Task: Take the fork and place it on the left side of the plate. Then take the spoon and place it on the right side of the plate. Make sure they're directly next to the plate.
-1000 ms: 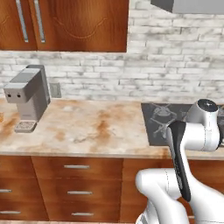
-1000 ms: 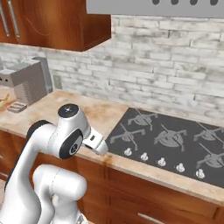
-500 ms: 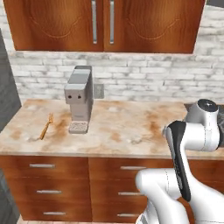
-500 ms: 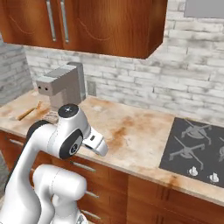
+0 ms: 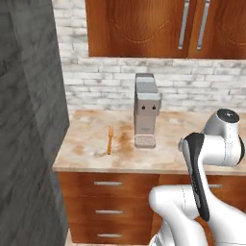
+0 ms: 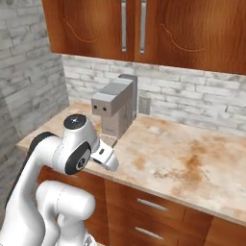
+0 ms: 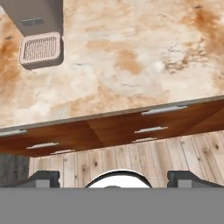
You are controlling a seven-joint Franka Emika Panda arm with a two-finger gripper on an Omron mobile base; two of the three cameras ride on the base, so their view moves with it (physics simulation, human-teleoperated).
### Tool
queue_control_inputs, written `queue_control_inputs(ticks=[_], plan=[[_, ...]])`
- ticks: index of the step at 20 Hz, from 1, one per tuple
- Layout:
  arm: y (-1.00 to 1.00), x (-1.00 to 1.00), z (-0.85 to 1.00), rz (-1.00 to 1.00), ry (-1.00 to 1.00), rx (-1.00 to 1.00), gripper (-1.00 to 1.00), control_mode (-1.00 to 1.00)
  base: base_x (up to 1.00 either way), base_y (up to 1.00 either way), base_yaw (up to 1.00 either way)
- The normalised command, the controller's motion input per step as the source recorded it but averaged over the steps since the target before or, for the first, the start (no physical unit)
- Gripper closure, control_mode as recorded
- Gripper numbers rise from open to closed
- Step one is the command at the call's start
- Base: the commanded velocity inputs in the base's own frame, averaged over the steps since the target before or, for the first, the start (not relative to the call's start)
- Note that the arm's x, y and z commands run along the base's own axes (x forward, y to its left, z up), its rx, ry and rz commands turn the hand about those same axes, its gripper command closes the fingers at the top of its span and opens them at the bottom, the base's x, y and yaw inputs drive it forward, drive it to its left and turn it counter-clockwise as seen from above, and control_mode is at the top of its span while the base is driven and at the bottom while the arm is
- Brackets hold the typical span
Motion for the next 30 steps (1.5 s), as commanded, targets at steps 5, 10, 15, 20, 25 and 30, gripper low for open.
queue_control_inputs(ticks=[5, 10, 15, 20, 25, 30], plan=[[0.00, 0.00, 0.00, 0.00, 0.00, 0.00, -1.00, 1.00, 0.13, 1.00, 0.00], [0.14, 0.01, -0.05, 0.00, 0.01, -0.05, -1.00, -1.00, 0.06, 0.74, 0.00], [0.51, 0.28, -0.25, 0.02, 0.02, -0.18, -1.00, -1.00, 0.00, 0.00, 0.00], [0.10, 0.44, -0.16, 0.02, 0.00, -0.02, -1.00, -1.00, 0.00, 0.00, 0.00], [0.01, 0.65, -0.08, 0.01, 0.00, 0.00, -1.00, -1.00, 0.00, 0.00, 0.00], [-0.17, 0.87, -0.08, 0.00, 0.00, 0.06, -1.00, -1.00, 0.00, 0.00, 0.00]])
